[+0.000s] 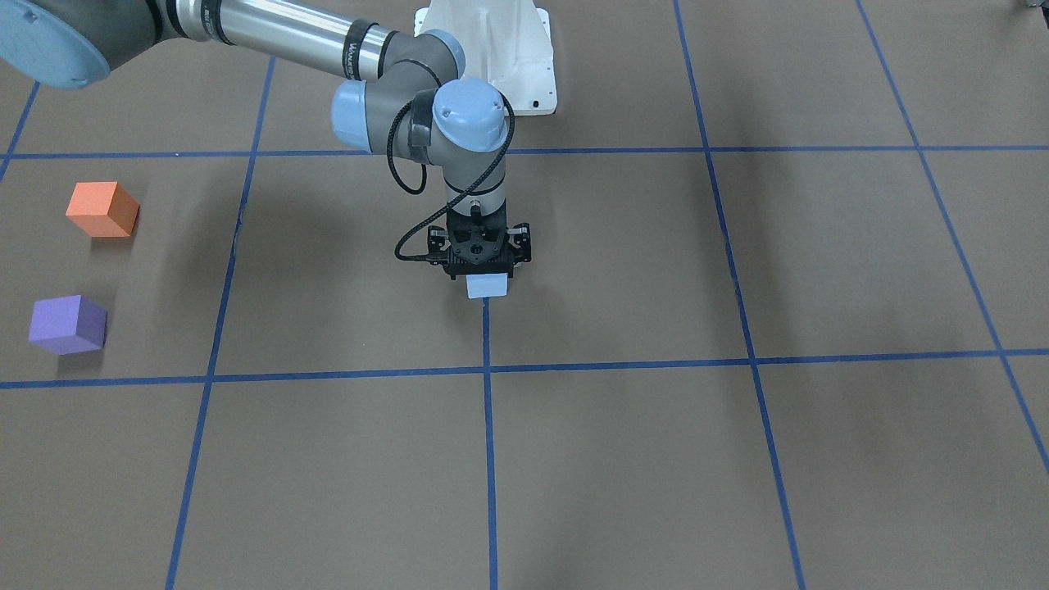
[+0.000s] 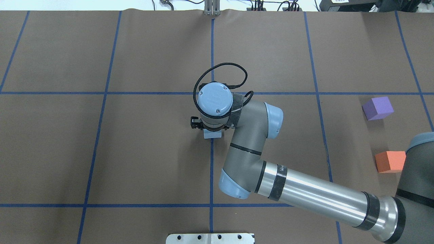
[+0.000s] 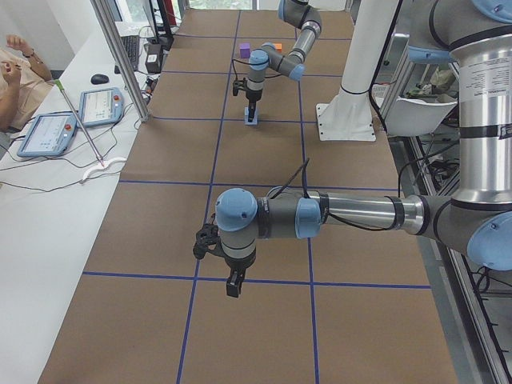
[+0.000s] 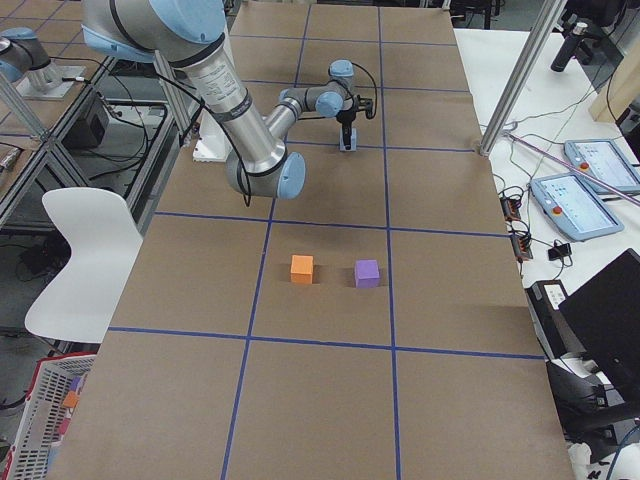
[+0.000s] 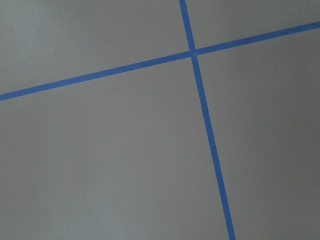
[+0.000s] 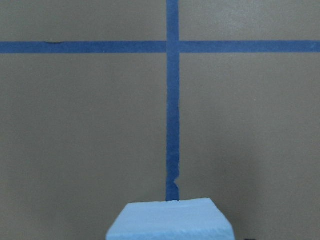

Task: Place blue block between orange and purple blocks
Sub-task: 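Lower the right gripper onto the light blue cube and grasp it, then carry the light blue cube with the right gripper toward the purple cube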

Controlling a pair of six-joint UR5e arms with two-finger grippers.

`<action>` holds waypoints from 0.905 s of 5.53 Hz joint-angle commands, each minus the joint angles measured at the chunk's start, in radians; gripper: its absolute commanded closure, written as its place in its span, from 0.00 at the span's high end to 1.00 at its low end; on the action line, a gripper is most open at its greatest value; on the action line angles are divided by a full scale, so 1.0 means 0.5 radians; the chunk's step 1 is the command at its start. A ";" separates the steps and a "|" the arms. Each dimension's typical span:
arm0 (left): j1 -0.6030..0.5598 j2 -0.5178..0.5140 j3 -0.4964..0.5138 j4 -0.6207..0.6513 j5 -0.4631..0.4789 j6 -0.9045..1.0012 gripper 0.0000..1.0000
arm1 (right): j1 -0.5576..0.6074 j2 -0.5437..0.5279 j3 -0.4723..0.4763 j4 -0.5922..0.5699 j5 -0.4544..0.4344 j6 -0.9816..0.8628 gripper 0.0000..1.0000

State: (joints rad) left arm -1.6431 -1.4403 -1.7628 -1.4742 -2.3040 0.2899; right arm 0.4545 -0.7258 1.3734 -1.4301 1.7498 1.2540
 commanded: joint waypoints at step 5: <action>0.000 0.036 0.010 0.000 0.000 -0.018 1.00 | 0.574 -0.593 0.678 -0.184 0.484 -0.484 0.03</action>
State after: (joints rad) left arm -1.6429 -1.4282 -1.7531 -1.4741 -2.3040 0.2825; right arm 0.6452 -0.9386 1.6208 -1.4609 1.9184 1.1110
